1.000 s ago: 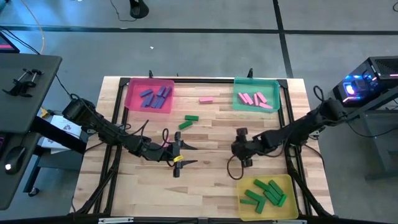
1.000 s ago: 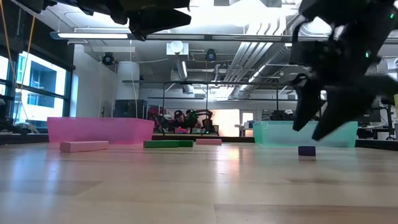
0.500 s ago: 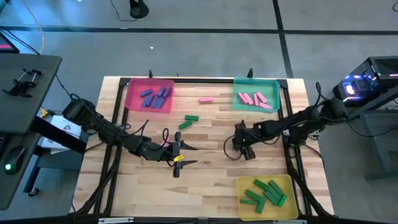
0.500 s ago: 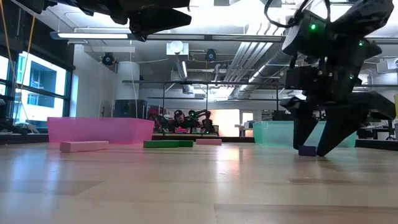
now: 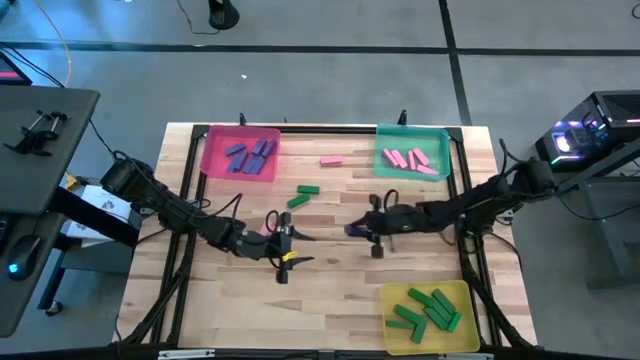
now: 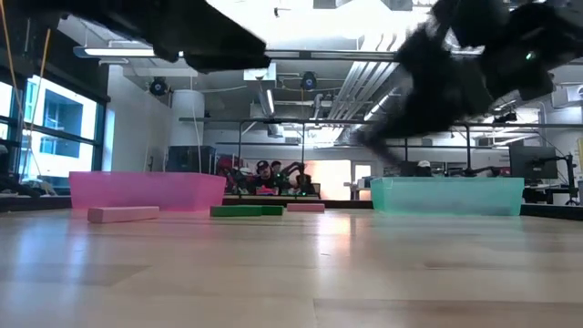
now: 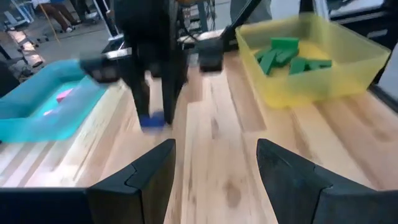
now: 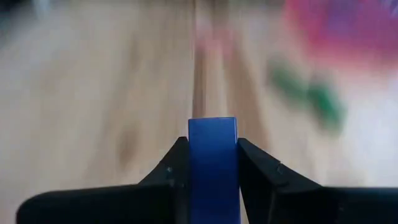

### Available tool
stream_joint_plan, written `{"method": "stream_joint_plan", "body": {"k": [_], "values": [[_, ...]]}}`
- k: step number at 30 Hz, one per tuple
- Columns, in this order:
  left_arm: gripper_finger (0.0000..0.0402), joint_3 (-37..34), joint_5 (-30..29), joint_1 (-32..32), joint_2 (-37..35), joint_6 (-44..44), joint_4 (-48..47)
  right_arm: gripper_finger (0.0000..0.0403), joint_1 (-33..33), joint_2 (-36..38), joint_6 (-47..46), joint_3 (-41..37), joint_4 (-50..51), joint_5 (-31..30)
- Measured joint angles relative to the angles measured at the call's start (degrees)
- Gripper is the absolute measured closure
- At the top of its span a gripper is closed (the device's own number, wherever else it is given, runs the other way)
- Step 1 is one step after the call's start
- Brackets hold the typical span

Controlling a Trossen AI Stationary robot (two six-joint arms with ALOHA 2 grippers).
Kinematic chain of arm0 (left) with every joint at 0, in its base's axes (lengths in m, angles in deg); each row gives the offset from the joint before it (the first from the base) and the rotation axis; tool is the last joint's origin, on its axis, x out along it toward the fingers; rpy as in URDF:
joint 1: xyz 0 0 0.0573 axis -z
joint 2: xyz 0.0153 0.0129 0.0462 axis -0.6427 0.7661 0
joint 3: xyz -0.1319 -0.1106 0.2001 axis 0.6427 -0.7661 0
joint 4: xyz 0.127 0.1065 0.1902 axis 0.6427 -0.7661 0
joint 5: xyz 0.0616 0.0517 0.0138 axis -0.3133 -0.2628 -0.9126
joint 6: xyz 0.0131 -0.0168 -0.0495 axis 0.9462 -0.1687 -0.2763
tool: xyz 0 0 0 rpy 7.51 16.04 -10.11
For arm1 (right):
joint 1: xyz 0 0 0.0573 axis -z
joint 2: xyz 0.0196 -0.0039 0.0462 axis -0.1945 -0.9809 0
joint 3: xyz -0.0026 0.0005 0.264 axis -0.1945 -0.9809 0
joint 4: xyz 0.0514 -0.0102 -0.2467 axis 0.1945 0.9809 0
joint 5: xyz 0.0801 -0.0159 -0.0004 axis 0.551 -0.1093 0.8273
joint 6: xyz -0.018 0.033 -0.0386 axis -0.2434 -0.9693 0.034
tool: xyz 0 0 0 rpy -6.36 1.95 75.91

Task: Sort blocks
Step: Put the blue block into the red bin

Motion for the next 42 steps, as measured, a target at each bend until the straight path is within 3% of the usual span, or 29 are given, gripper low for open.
{"method": "stream_joint_plan", "body": {"k": [3,6,10,15,18,22,30,35,42], "values": [[0.0188,-1.89,0.08,-0.27,0.63,1.00,4.32,0.0335,-2.12,-0.70,4.31,-2.27,-21.58,-2.47],[0.0188,-4.33,0.43,-0.24,2.66,3.13,16.31,0.0335,-4.42,-1.91,8.42,-2.70,-40.23,-3.29],[0.0188,-4.74,1.63,-0.67,7.14,8.82,34.73,0.0335,-7.42,-5.29,14.05,-0.10,-53.40,0.88],[0.0188,-2.15,5.18,-1.93,13.49,13.44,46.27,0.0335,-9.89,-10.20,17.60,7.04,-53.24,2.84],[0.0186,0.93,7.85,-2.66,15.74,12.67,46.25,0.0335,-11.08,-13.37,20.66,11.33,-52.36,2.84],[0.0176,3.46,7.15,-2.93,17.03,10.95,45.50,0.0335,-11.61,-16.33,22.10,15.58,-49.88,3.17],[0.0173,4.57,7.54,-1.77,16.73,11.61,42.16,0.0335,-12.15,-17.66,21.30,17.10,-46.36,2.57],[0.0216,4.70,7.23,-0.05,16.50,13.59,42.13,0.0335,-12.89,-17.57,21.47,16.80,-46.05,2.17],[0.0312,4.68,6.84,0.59,16.48,15.02,42.20,0.0331,-13.93,-17.54,20.67,16.80,-45.62,-0.42]]}}
